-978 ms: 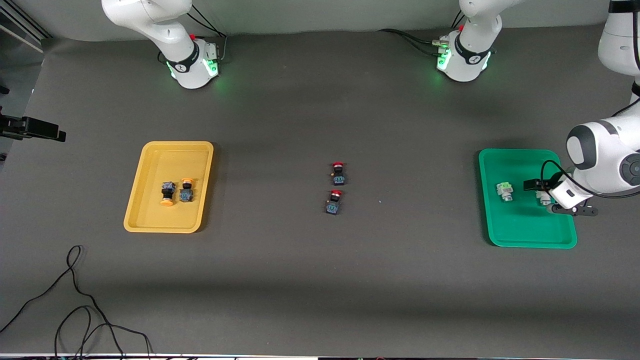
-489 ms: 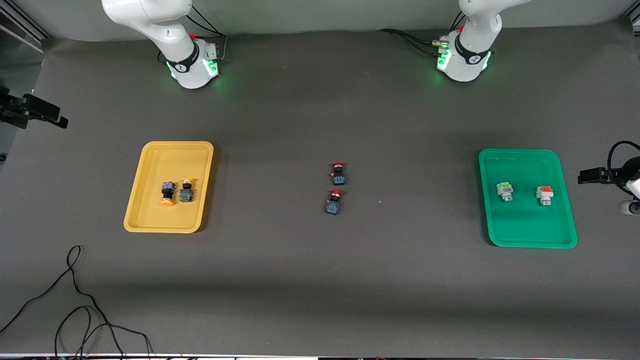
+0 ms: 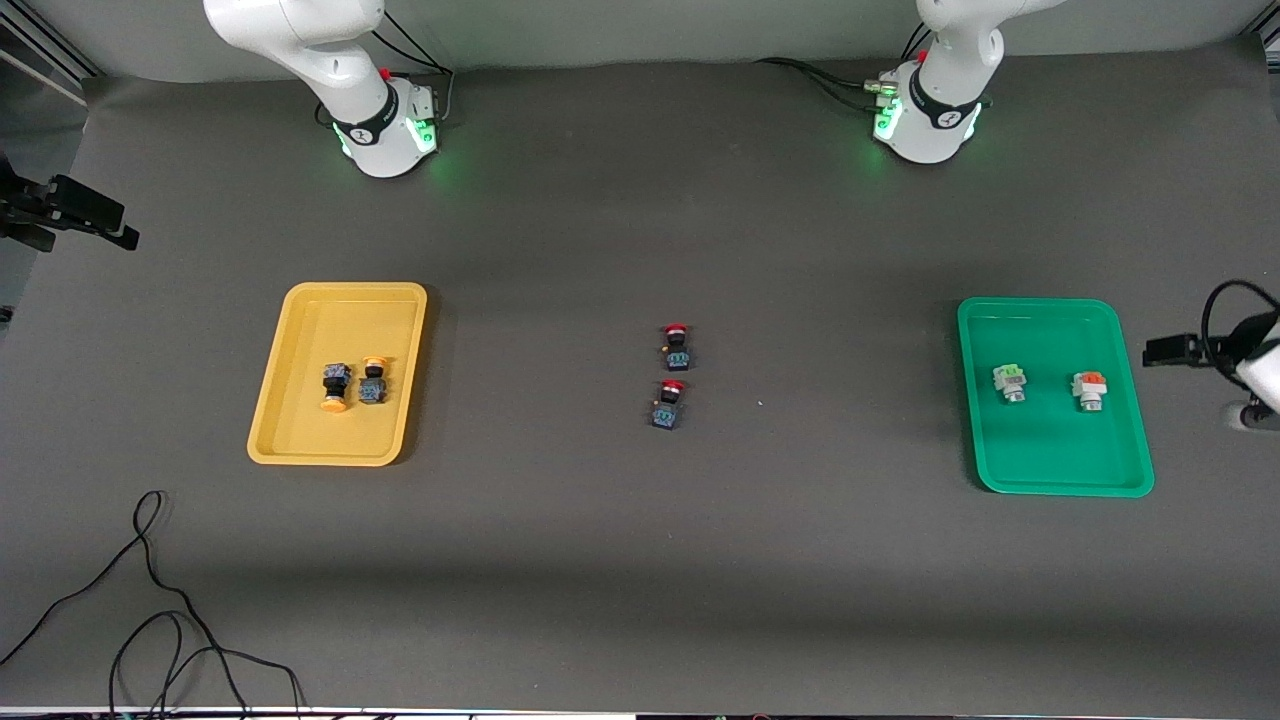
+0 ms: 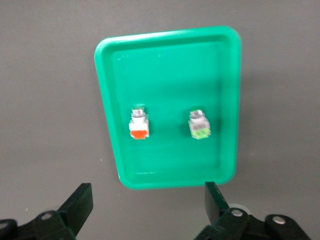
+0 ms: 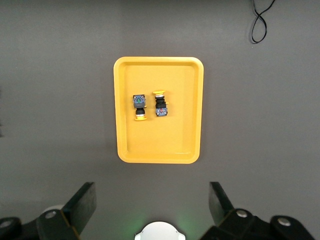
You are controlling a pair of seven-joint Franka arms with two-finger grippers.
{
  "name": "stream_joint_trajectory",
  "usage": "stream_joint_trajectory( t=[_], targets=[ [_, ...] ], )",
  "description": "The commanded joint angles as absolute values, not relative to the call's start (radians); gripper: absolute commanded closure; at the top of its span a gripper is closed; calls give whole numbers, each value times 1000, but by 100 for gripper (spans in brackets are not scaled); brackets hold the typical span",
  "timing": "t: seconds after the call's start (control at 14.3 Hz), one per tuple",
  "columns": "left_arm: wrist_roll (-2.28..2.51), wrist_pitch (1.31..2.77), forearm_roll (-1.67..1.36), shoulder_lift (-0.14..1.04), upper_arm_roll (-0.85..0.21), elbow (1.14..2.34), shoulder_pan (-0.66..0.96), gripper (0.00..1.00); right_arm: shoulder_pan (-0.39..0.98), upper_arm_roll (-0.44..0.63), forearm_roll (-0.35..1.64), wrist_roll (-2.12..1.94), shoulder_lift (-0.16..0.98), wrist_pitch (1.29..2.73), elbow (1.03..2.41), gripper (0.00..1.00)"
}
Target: Place green and yellow buttons in trays
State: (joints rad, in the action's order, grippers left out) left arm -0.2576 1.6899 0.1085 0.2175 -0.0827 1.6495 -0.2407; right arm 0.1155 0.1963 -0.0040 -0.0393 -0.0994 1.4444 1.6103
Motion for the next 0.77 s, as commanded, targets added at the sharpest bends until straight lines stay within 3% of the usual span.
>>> stream_joint_trajectory(
  t=[0.0,0.28,0.7],
  targets=[
    [-161,1596,106,97,-104,1669,-166,0,103,179,-17,-26,-107,1454,1612,0],
    [-28,1539,104,60,-195,1646,-129,0,103,179,-17,-28,-106,1454,1612,0],
    [-32,1500,38,64,-71,1595,9,0,103,179,-17,-29,-106,1456,1612,0]
  ],
)
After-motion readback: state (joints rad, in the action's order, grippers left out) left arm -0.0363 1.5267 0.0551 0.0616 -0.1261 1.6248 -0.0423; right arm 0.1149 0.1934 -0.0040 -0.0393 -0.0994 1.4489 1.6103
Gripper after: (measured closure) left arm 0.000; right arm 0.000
